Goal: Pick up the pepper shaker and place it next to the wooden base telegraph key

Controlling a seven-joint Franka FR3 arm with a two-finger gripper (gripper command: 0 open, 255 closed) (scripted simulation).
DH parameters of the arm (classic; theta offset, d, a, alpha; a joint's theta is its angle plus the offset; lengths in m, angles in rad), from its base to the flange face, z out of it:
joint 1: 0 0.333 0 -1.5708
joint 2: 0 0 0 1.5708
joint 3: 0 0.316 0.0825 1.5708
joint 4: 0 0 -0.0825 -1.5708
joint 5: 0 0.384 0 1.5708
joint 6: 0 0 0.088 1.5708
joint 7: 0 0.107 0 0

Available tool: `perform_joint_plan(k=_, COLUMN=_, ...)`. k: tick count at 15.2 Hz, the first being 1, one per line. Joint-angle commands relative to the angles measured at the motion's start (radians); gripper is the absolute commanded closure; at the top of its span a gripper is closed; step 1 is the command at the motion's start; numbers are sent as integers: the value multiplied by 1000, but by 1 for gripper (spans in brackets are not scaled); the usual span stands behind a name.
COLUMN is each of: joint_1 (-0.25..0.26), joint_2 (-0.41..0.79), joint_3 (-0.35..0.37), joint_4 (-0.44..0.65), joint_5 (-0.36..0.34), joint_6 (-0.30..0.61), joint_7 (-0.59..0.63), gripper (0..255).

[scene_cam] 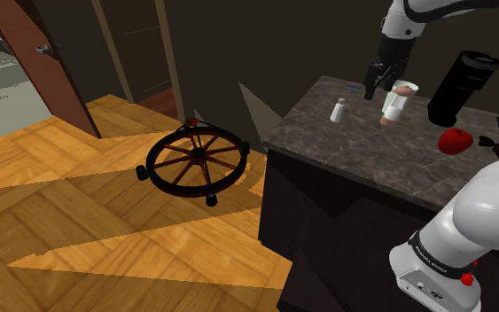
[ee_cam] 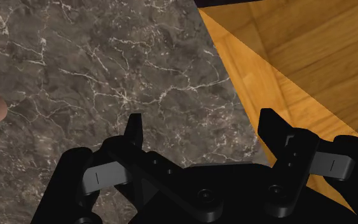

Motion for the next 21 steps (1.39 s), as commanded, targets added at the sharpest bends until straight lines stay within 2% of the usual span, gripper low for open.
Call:
perform_joint_plan(k=1, joint_1=-4, joint_2=54, joint_3=-41, joint_4=10, joint_5=-7, joint_6=59, joint_7=-45, gripper=0)
perform_joint_plan(k=6, joint_1=-5, joint_2=205, joint_3=-134, joint_4=60, joint_5=11, joint_6=187, joint_7=-153, gripper=0)
perform_joint_plan(k=11, joint_1=-1, joint_2=382, joint_3=-218, joint_4=145, joint_5=78, joint_6=295, joint_7=-280, gripper=0)
perform_joint_plan(k=16, joint_1=-10, joint_2=581, joint_3=-280, joint_4=267, joint_5=199, joint_6=368, joint_7=-429, gripper=0)
perform_joint_plan(k=21, joint_1=-59, joint_2=793, joint_3=-295, joint_4=429, joint_5=352, joint_6=393, joint_7=-578, gripper=0)
